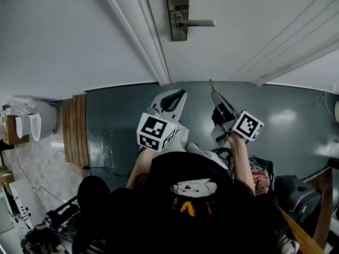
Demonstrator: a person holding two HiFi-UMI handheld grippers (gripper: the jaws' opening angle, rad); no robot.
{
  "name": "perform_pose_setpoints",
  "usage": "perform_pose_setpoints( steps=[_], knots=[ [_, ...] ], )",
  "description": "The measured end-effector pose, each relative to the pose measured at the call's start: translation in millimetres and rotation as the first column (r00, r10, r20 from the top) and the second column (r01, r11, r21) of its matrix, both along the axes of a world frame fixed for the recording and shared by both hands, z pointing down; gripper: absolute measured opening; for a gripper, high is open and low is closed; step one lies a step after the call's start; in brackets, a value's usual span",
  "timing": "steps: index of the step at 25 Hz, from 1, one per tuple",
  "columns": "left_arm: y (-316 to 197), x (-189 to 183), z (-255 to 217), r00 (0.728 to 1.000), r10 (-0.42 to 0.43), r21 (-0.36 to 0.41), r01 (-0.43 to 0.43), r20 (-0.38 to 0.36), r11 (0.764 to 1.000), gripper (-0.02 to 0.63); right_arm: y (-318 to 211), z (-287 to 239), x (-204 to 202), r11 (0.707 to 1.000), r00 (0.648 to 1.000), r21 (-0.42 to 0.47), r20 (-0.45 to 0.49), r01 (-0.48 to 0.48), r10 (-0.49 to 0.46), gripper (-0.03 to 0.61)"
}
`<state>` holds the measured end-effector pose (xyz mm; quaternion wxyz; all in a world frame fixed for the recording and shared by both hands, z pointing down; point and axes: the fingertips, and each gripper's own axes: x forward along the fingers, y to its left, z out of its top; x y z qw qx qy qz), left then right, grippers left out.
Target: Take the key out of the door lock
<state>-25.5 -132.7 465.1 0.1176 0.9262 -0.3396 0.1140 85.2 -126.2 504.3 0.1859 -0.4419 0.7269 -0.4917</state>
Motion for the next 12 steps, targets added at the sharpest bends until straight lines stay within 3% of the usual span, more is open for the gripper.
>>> perform_pose_setpoints(
  steps=[12],
  knots=[
    [80.5, 8.3, 3.2, 0.999, -0.012, -0.002, 0.012, 0.03, 1.0, 0.015, 82.5, -7.6, 7.6, 0.998, 0.998, 0.043, -0.035, 0.05, -0.049, 0.021]
  ],
)
